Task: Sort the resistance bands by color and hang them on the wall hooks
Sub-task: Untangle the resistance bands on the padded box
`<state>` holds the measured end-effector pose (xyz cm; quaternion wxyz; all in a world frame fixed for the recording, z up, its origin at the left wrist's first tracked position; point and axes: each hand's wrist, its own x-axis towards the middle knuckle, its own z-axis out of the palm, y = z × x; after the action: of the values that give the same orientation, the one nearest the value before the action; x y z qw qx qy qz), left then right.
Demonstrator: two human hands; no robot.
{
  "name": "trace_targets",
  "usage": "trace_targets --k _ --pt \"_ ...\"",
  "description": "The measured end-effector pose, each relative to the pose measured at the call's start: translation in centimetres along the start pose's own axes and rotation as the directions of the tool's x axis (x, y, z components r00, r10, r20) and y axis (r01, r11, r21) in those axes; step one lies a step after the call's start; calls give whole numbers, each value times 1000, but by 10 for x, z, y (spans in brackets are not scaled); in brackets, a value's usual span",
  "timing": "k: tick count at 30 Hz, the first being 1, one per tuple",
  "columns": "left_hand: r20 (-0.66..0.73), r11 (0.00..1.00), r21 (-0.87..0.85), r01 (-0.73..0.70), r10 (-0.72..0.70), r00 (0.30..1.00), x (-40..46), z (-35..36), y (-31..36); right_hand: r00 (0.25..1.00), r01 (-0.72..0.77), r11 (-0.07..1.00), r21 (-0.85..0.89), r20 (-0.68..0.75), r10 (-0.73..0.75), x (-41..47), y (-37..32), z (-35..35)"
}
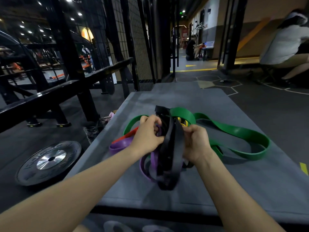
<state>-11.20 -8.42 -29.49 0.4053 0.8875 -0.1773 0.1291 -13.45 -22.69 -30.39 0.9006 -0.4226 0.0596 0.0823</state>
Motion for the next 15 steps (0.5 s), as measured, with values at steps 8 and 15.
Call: trace_targets --k 8,15 --pt "-111 999 11 -47 47 993 -10 34 0 987 44 943 -331 -131 -92 -2 4 2" --pt "19 747 -532 399 -461 887 10 17 -17 970 70 908 -413 -185 -159 -1 -14 -10"
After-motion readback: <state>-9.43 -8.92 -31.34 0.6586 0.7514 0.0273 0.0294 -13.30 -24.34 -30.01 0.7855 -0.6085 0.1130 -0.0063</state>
